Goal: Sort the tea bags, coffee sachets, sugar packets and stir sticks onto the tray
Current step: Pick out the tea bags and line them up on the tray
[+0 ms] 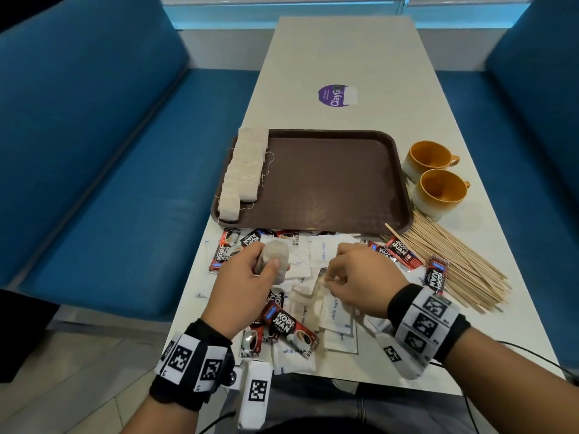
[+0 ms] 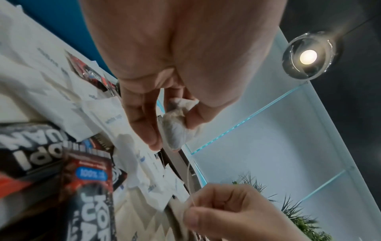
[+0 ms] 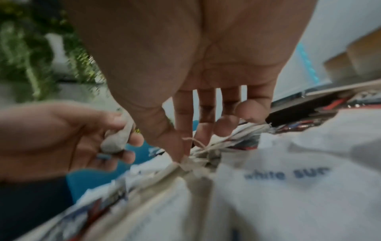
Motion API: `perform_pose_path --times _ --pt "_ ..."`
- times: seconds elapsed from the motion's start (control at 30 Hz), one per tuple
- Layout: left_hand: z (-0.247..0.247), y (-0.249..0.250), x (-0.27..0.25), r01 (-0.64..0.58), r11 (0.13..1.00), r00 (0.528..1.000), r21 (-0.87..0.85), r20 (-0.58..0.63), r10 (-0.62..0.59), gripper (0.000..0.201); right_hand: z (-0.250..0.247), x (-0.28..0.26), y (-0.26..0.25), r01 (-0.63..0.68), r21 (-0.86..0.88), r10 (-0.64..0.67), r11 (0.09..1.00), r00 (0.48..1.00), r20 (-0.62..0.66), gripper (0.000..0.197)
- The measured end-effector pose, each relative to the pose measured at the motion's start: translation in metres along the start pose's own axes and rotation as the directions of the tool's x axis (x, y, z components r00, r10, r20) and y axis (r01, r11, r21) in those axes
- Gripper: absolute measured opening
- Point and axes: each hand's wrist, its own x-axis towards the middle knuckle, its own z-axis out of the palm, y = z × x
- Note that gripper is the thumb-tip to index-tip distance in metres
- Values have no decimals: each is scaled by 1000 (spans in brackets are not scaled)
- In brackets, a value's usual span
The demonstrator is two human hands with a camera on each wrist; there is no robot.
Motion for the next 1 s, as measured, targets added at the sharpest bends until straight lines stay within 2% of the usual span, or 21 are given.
perform_pose_path --times 0.1,0.17,0.3,0.4,0.5,0.6,0.73,0.9,1.0 --pt "5 4 2 21 994 1000 -108 2 -21 20 -13 -5 4 -38 309 64 950 995 -74 7" --pt "9 8 3 29 981 1000 -191 17 -26 9 -24 -9 4 -33 447 95 894 989 -117 9" --pt "18 14 4 49 959 999 -278 25 -44 14 -40 -16 3 36 571 44 820 991 -126 7" --pt "25 15 7 55 949 998 -311 58 -39 15 -49 -20 0 74 676 -71 733 997 -32 4" --pt "32 19 7 65 944 990 -323 137 -21 16 -48 -20 -2 98 650 -151 753 988 26 5" --pt "37 22 4 132 897 974 -421 223 -38 20 -41 -17 -1 79 613 -76 786 997 -32 8" --pt "36 22 2 162 859 959 -486 284 -21 20 -35 -15 2 47 675 9 736 997 -79 7" --pt "35 20 2 77 953 963 -293 269 5 14 -35 -16 1 23 702 61 711 994 -95 6" --pt "29 19 3 38 981 977 -192 213 4 9 -34 -16 10 -24 547 138 837 976 -169 6"
